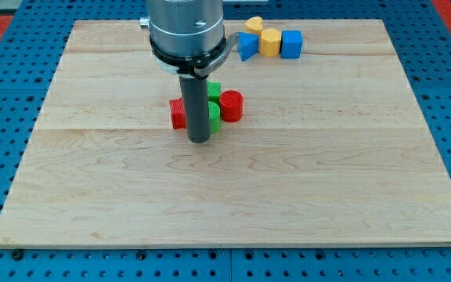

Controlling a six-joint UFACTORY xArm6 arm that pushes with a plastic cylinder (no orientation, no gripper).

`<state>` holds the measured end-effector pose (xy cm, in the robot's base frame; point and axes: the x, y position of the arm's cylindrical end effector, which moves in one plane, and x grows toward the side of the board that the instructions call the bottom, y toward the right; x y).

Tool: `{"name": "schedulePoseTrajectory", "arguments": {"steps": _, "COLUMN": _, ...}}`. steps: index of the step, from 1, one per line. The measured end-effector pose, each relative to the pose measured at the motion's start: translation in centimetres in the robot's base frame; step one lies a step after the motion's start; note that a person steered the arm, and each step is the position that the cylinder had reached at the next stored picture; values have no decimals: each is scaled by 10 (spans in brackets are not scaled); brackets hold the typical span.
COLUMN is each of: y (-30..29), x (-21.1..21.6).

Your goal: Move the arm to the top right side of the board

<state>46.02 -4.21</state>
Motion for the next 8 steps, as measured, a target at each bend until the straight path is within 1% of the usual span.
{"name": "schedulePoseTrajectory", "arguments": {"steps": 4, "y": -6, "x": 9}}
{"name": "schedulePoseTrajectory", "arguments": {"steps": 5, "y": 15, "x": 18}}
{"name": "schedulePoseTrajectory", "arguments": {"steps": 6, "y": 114, "x": 27}}
{"name": "schedulePoseTrajectory", "arguments": {"steps": 7, "y": 180, "x": 7}}
{"name": "schedulePoseTrajectory", "arguments": {"steps": 8, "y": 246, "x": -49}}
